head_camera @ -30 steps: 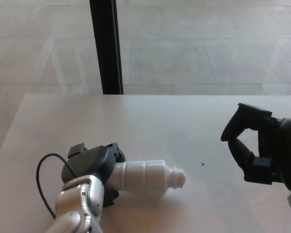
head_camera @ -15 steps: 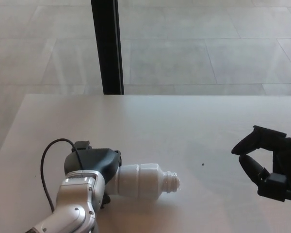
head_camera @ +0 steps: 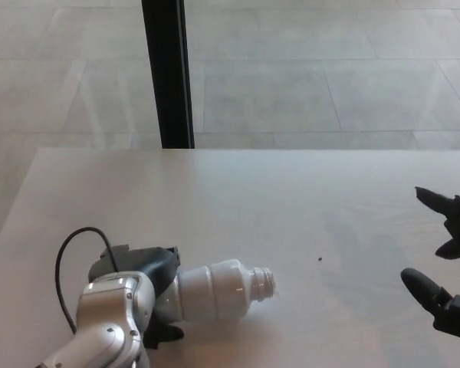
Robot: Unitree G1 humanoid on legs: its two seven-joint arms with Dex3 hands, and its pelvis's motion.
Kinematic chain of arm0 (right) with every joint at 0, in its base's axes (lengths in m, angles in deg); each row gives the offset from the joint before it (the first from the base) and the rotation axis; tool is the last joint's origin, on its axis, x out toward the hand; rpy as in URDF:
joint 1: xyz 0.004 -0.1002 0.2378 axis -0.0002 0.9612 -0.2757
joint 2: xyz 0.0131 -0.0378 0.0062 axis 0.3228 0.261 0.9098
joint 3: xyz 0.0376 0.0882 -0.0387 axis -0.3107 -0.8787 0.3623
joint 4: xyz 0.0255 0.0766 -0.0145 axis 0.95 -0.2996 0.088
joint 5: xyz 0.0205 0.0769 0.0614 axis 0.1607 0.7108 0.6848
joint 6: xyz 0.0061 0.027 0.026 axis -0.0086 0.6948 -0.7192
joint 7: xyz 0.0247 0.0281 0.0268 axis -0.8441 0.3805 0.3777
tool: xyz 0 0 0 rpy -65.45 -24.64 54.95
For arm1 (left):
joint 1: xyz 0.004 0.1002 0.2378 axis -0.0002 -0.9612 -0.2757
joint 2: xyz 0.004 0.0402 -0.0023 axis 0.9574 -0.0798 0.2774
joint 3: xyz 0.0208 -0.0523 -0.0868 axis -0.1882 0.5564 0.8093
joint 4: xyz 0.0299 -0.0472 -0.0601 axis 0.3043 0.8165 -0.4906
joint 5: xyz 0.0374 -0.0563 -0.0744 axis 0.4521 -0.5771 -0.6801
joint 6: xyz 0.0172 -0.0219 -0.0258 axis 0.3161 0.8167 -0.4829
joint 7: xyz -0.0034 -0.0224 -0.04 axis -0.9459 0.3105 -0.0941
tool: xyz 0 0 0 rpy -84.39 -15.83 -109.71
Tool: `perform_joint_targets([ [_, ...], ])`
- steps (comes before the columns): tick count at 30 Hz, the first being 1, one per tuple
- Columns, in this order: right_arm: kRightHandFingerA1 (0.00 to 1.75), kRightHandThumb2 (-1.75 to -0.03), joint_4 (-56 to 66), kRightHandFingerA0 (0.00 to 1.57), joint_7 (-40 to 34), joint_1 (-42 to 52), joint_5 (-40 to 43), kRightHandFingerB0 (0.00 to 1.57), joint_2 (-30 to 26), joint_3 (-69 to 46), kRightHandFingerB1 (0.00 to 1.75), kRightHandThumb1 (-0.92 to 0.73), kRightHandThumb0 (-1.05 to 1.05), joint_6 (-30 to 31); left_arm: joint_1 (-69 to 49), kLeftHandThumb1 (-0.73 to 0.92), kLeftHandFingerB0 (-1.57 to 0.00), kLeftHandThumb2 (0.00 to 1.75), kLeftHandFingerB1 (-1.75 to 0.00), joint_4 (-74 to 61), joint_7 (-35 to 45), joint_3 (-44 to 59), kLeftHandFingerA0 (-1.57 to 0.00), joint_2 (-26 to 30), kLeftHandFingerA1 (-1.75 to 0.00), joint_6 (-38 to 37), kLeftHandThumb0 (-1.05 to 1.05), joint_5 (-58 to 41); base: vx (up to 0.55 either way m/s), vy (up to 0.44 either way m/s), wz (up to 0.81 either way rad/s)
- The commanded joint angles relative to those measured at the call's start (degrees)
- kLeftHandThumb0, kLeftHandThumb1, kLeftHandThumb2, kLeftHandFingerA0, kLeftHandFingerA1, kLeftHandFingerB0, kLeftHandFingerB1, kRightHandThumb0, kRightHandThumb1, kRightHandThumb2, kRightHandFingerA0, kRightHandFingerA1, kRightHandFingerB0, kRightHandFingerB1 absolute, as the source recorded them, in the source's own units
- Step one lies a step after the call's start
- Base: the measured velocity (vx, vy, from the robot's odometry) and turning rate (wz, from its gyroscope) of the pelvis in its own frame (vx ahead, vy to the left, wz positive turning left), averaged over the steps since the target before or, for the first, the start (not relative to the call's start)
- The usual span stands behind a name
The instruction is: The robot uses its left hand to to lift the bottle kept on the middle of the desk and tilts it towards its right hand. It then uses its right hand to rotate its cap to open it and places the bottle and cap back on the desk
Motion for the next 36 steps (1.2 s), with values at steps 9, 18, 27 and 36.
perform_joint_targets([
  [9,1.16,-0.63,-1.2,0.07,-2.1,0.4,0.4,0.02,-0.9,-1.1,0.44,-0.75,-0.78,-1.5,-9.3,0.70,0.00,0.65,0.00,-4.9,-4.9,20.6,0.00,-9.7,0.00,-1.4,-1.05,-8.3,0.00,0.000,0.00],
  [18,1.03,-0.61,-1.0,0.00,-1.8,1.2,0.5,0.00,-1.3,-2.3,0.34,-0.77,-0.78,-0.9,-13.7,0.75,0.00,0.66,0.00,-8.1,-6.5,35.9,0.00,-14.2,0.00,-3.3,-1.05,-16.1,0.00,0.000,0.00],
  [27,0.81,-0.95,-3.0,0.17,-1.7,1.8,4.4,0.01,-3.3,-5.7,0.41,-0.58,-0.81,-3.8,-19.8,0.78,0.00,1.03,0.00,-11.5,-6.5,50.9,0.00,-18.3,-0.13,-6.6,-1.05,-26.3,0.00,0.000,0.00],
  [36,0.72,-1.03,-9.8,0.22,-0.4,1.6,19.9,0.00,-7.0,-23.8,0.53,-0.45,-0.40,-4.4,-28.1,0.92,0.00,0.80,0.00,-13.5,-8.2,88.0,0.00,-25.4,0.00,-12.3,-0.80,-48.0,0.00,0.000,0.00],
])
